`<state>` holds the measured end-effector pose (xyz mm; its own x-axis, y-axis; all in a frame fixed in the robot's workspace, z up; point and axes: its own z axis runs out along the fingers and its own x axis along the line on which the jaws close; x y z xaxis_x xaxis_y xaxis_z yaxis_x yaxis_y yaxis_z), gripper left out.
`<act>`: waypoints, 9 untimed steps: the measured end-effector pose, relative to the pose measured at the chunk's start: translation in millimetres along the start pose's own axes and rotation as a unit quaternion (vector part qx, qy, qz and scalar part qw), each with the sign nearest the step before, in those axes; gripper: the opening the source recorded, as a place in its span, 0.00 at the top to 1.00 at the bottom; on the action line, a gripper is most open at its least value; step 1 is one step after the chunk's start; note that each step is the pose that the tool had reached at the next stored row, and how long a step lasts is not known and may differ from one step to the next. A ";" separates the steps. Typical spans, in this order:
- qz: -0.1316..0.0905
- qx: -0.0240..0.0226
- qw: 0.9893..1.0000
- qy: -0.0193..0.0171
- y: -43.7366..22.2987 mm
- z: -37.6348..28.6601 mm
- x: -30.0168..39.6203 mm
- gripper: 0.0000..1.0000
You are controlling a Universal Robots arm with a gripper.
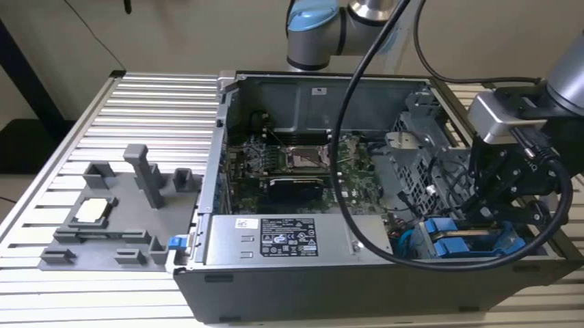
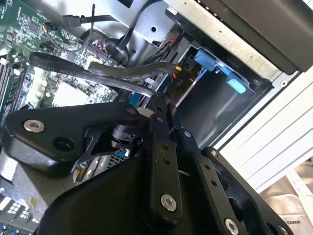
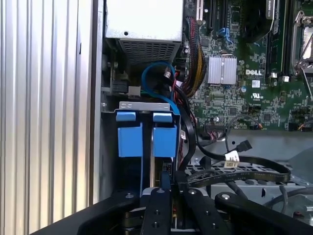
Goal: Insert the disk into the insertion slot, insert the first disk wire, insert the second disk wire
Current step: 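Insert the second disk wire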
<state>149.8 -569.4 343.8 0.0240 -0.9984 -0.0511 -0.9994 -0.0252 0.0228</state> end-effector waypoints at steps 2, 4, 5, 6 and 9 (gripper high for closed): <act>0.003 0.000 1.000 0.000 0.0 0.7 0.0 0.84; 0.006 0.000 1.000 0.000 -0.1 1.5 0.1 0.84; 0.008 0.000 1.000 0.000 -0.1 1.9 0.1 0.84; 0.010 0.000 1.000 0.000 -0.1 2.3 0.1 0.84; 0.015 0.001 1.000 0.000 -0.2 4.1 0.2 0.84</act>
<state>149.9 -569.4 339.7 -0.0063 -0.9987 -0.0512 -0.9997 0.0051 0.0230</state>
